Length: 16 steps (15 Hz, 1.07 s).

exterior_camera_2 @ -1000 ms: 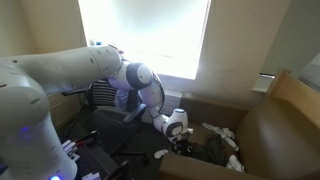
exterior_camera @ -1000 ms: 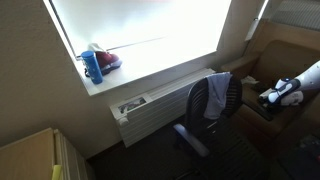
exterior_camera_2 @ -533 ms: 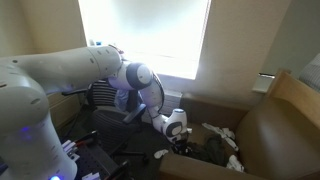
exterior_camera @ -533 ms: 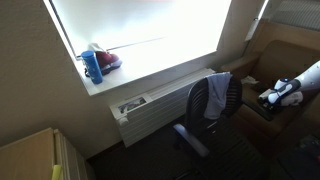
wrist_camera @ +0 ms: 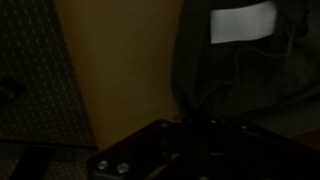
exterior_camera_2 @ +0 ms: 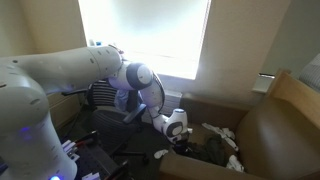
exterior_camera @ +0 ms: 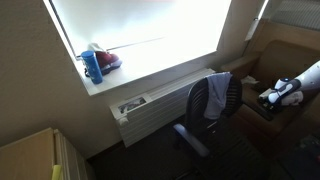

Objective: Hang the t-shirt on the backrest of the chair

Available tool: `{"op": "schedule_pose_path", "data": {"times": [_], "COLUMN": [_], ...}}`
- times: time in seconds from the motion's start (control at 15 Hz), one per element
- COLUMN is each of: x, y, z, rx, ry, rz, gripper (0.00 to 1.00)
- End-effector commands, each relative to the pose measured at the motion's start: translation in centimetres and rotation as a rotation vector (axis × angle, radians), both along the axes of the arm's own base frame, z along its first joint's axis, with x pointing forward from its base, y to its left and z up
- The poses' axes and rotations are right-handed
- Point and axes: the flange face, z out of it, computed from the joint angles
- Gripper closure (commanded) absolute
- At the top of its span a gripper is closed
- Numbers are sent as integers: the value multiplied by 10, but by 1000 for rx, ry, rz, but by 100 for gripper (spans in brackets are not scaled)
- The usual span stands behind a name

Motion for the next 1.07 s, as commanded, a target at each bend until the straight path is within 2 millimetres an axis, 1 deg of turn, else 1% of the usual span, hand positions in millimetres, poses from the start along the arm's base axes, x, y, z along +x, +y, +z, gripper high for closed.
{"op": "schedule_pose_path", "data": {"times": [0.0,0.13,0.27,0.4,0.47,0.67,0.8,1.0], "x": [25,51,74,92,98,106,105,100], "y": [-5,-2,0,3,4,6,9,18], "z": [25,79,125,175,200,271,316,389], "rx": [40,46,36,29,16,-34,-91,-176], "ry": [-43,-180,-305,-368,-381,-431,-493,-701], "rz": [-2,30,71,119,149,226,274,289], "gripper": [99,99,99,99,99,99,99,99]}}
